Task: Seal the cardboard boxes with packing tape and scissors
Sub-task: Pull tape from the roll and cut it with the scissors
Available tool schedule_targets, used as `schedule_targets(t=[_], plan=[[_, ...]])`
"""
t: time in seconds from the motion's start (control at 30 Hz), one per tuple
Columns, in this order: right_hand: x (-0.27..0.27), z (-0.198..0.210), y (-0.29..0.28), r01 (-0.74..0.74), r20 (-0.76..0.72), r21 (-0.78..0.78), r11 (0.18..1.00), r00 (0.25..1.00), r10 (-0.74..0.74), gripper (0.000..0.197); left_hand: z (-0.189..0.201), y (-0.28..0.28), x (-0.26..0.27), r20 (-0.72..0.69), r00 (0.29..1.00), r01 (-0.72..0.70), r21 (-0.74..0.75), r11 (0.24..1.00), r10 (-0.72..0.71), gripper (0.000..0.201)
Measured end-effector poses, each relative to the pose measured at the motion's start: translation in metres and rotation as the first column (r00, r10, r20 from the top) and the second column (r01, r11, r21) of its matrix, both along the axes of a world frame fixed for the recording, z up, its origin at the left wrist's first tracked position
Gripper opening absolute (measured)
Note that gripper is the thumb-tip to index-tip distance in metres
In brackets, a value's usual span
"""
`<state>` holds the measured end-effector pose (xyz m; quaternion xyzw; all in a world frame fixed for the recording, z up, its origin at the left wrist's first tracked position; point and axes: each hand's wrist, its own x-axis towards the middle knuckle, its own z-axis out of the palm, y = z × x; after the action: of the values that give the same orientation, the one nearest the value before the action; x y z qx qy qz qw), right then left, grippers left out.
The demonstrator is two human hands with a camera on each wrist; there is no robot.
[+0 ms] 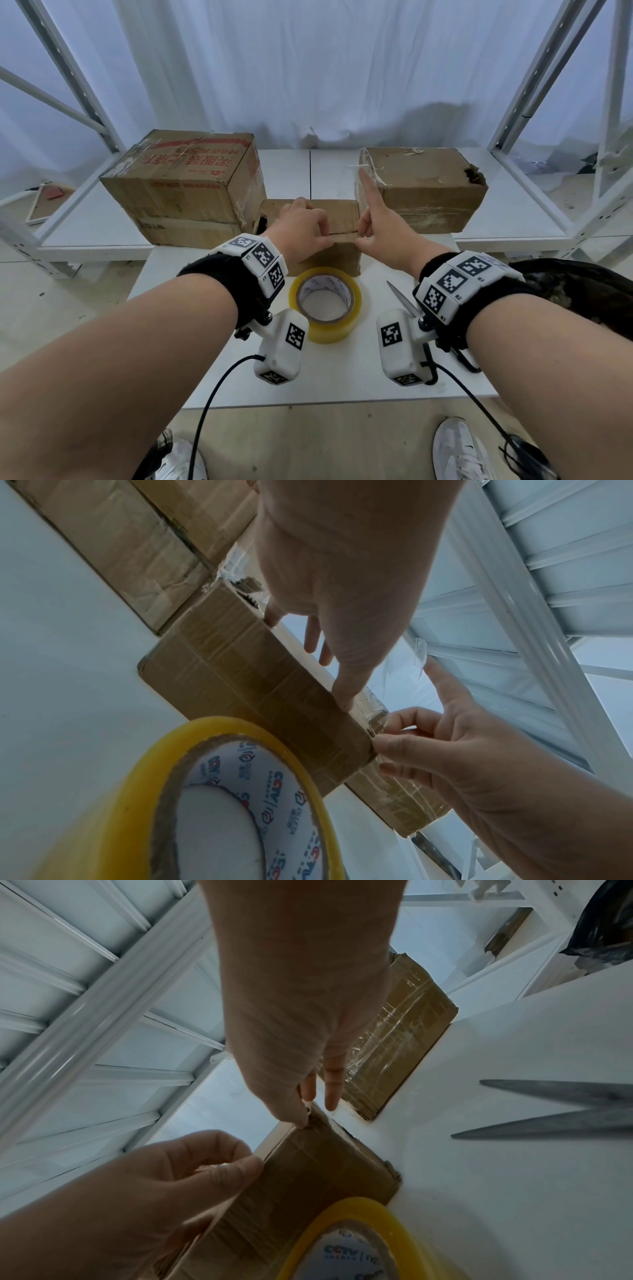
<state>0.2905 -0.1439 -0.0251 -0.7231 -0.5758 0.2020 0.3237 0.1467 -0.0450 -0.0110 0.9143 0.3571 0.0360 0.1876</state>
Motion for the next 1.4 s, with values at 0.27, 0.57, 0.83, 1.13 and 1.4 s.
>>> schedule_targets(t=[0.27,0.57,0.83,1.13,1.4], plan=[[0.009,0.016,-0.001,0.177,0.143,0.206,0.962,0.967,-0.209,0.039,0.007,0.007,-0.003,0.272,0.959,-0.019,-0.205,0.979,0.075,0.023],[0.006,0.026,0.003,0.192,0.266,0.341,0.920,0.919,-0.291,0.023,0.019,0.005,0.000,0.451,0.869,0.085,-0.543,0.835,0.205,0.082],[0.003,0.028,0.004,0.242,0.048,0.251,0.937,0.964,-0.261,0.028,0.019,0.005,-0.003,0.466,0.846,0.089,-0.604,0.792,0.260,0.025],[0.004,0.024,0.008,0.245,0.081,0.214,0.946,0.960,-0.267,0.037,0.026,0.002,0.000,0.405,0.844,0.049,-0.710,0.703,0.351,0.062],[0.000,0.023,0.008,0.287,0.053,0.196,0.938,0.952,-0.302,0.038,0.018,0.006,-0.007,0.391,0.885,0.016,-0.566,0.824,0.251,0.013]])
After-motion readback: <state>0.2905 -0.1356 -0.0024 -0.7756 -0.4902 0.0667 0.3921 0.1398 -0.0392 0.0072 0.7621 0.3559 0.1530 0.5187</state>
